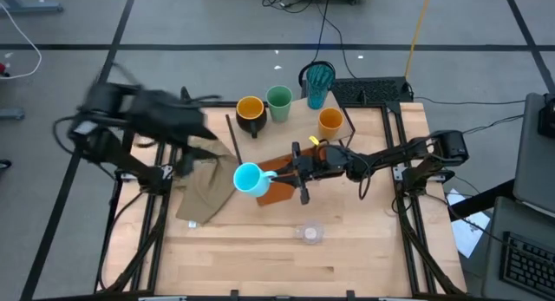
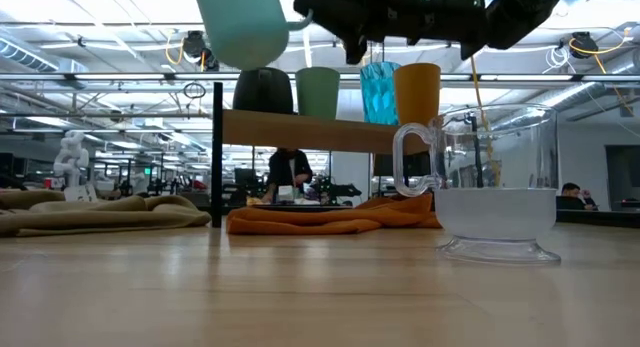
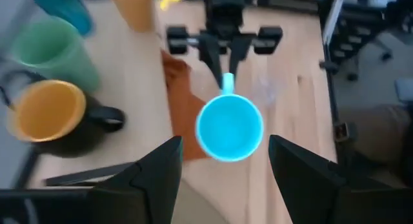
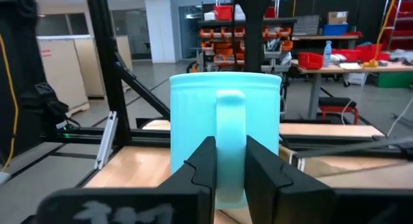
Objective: Stack small to large cups/mugs on shelf
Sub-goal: Put the blue mug on the shelf
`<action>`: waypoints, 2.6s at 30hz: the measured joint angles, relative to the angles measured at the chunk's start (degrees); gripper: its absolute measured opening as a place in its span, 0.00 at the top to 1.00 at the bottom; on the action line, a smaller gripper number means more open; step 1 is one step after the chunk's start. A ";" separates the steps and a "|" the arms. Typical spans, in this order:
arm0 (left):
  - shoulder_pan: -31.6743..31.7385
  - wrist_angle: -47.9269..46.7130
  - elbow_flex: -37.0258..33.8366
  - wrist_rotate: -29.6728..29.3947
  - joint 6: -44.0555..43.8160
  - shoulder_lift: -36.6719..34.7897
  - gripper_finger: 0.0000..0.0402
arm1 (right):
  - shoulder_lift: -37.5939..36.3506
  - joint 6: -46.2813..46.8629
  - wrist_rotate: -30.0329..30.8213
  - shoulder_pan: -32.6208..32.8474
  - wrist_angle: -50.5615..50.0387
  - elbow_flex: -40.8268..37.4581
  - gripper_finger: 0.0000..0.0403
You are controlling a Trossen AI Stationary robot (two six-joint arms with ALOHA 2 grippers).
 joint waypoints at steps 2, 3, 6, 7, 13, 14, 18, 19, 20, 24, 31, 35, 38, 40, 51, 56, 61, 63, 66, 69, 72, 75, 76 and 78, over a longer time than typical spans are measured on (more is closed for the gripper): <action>-3.52 -0.06 0.16 -5.35 -0.84 -3.22 0.43 | -1.13 -0.43 -0.02 0.02 -0.59 0.00 0.91; -5.64 0.01 -0.14 -8.22 -1.71 -4.82 0.43 | -1.73 -0.86 0.02 0.02 -0.77 0.00 0.91; -13.06 -0.10 -1.41 -16.19 -4.29 -9.57 0.43 | -3.91 -2.07 1.39 0.02 -2.72 0.00 0.91; -15.56 -0.08 -1.89 -18.86 -5.39 -10.96 0.43 | -4.63 -2.55 1.71 0.02 -3.36 0.00 0.91; -27.10 -0.03 -11.07 -29.97 -9.90 -19.85 0.46 | -8.14 -4.00 4.33 0.40 -7.33 0.00 0.91; -27.86 -0.07 -13.08 -30.73 -10.13 -21.40 0.48 | -8.40 -4.26 4.56 0.48 -7.54 0.00 0.91; -28.08 -0.04 -20.67 -31.46 -11.20 -29.29 0.56 | -8.98 -4.38 4.63 0.89 -7.80 0.00 0.91; -27.86 -0.06 -22.32 -31.46 -11.67 -31.58 0.58 | -8.96 -4.36 4.62 1.05 -8.00 0.00 0.91; -27.60 -0.05 -23.87 -31.29 -11.98 -33.91 0.60 | -8.94 -4.29 4.65 1.24 -8.18 0.00 0.91; -25.55 -0.17 -29.90 -30.10 -12.55 -43.41 0.66 | -8.96 -4.42 6.76 1.50 -8.17 0.00 0.91; -15.70 -0.20 -39.06 -24.79 -12.09 -55.17 0.72 | -10.29 -7.13 12.05 1.66 -8.81 0.00 0.91; -6.76 -0.03 -42.64 -17.85 -9.05 -56.70 0.75 | -11.24 -9.88 18.27 1.65 -9.65 0.00 0.91; 0.52 0.58 -43.84 -11.41 -5.60 -56.41 0.76 | -11.56 -12.39 24.09 2.27 -9.40 0.00 0.91; 5.32 0.95 -44.14 -6.38 -2.56 -56.41 0.76 | -11.52 -14.59 29.84 3.11 -9.57 0.01 0.91; 29.83 1.10 -44.22 11.31 10.60 -59.31 0.76 | -11.56 -27.32 54.59 8.86 -4.90 0.00 0.91; 38.00 0.97 -44.20 17.45 16.00 -60.56 0.76 | -11.45 -28.58 64.49 10.53 -4.59 0.00 0.91; 43.38 -0.04 -43.69 20.66 19.20 -60.76 0.76 | -10.25 -28.86 67.21 11.04 1.44 -0.19 0.91; 44.85 -0.06 -43.69 22.71 20.25 -60.76 0.76 | -9.33 -30.36 67.36 11.08 8.75 -1.68 0.91; 46.34 -0.05 -43.69 24.76 21.35 -60.76 0.76 | -7.52 -33.26 67.55 11.02 21.33 -5.27 0.91; 47.13 -0.05 -43.69 25.32 21.48 -60.76 0.76 | -6.26 -34.81 67.41 11.02 29.34 -7.86 0.91; 47.28 -0.05 -43.67 25.37 21.50 -60.76 0.76 | -5.73 -34.17 67.25 11.02 29.06 -8.00 0.91; 47.28 -0.06 -43.67 25.35 21.08 -60.76 0.76 | -4.64 -32.20 67.50 11.02 27.62 -8.00 0.91; 47.28 -0.05 -43.67 25.37 20.90 -60.76 0.76 | -4.19 -32.34 67.64 11.04 27.54 -8.00 0.91; 47.28 -0.06 -43.67 25.36 20.42 -60.76 0.76 | -3.40 -32.16 67.65 11.13 27.89 -8.00 0.91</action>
